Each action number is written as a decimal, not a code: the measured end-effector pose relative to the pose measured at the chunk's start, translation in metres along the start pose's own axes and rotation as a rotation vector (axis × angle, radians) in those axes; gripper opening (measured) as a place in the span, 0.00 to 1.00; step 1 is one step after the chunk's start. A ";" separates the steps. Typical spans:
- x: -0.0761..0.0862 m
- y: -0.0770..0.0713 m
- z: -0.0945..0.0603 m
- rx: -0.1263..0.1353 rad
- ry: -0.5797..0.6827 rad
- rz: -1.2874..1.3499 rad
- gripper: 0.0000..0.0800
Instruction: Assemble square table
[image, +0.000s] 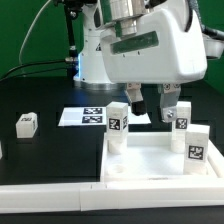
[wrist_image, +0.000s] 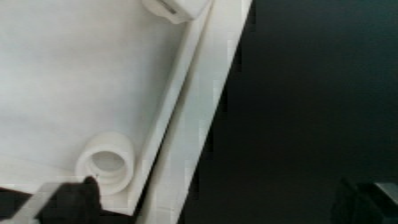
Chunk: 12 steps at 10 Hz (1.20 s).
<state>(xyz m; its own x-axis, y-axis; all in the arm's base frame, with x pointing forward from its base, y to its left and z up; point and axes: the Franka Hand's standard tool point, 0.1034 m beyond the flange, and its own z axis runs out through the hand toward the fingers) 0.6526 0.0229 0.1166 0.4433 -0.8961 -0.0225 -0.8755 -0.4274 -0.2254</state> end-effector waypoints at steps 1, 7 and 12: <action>0.006 0.018 -0.003 -0.022 -0.018 -0.092 0.81; 0.028 0.066 -0.014 -0.053 -0.042 -0.535 0.81; 0.069 0.146 -0.016 -0.168 -0.157 -0.932 0.81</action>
Offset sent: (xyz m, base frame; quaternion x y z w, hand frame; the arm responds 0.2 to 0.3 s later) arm -0.0491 -0.0460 -0.0031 -0.0116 0.0194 -0.2296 0.9730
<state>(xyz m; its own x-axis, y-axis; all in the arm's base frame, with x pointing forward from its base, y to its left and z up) 0.5519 -0.1035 0.0979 0.9854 -0.1659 -0.0375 -0.1683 -0.9828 -0.0759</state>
